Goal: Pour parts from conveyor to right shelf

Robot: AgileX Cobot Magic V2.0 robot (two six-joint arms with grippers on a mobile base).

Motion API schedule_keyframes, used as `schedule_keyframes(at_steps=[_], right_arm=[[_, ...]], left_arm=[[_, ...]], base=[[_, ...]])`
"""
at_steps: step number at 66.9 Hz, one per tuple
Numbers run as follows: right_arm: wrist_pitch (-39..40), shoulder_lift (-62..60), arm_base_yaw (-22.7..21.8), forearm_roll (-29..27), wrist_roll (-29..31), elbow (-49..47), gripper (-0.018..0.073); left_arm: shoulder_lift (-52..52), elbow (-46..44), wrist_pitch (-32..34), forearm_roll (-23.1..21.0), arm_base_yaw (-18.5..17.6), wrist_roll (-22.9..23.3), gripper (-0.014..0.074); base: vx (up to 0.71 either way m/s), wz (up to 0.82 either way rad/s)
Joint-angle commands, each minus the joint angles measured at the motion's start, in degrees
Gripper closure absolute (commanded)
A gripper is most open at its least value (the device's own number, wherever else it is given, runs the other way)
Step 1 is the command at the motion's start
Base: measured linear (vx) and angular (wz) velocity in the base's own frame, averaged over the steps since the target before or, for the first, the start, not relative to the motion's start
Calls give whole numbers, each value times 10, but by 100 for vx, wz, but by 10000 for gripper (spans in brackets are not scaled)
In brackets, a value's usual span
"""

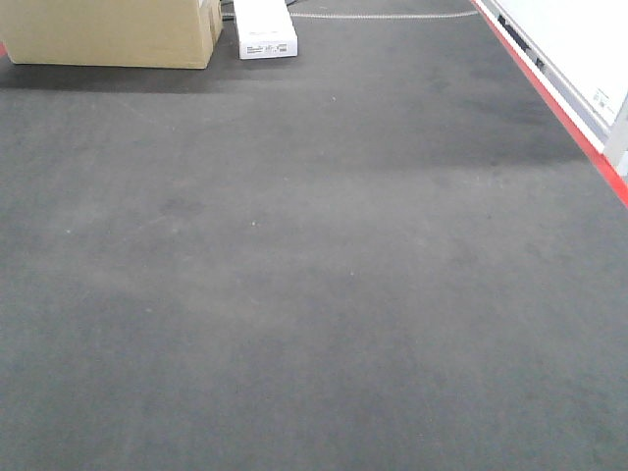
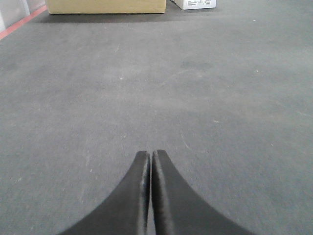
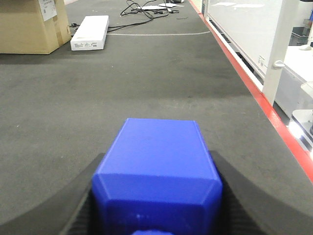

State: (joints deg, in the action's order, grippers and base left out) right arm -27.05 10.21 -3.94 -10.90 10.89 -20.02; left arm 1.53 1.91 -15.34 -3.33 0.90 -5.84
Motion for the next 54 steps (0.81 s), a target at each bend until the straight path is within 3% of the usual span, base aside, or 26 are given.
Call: schedule_keyframes(at_steps=[1, 25, 54], right_arm=[[47, 5, -1, -1, 5, -16, 565], [47, 5, -1, -1, 5, -16, 565], [47, 5, -1, -1, 5, -16, 565]], left_arm=[[11, 14, 43, -4, -4, 3, 602], [11, 14, 43, -4, -4, 3, 602], [11, 14, 43, -4, -4, 3, 602]], base=[[-11, -1], [-18, -12], [-29, -51]])
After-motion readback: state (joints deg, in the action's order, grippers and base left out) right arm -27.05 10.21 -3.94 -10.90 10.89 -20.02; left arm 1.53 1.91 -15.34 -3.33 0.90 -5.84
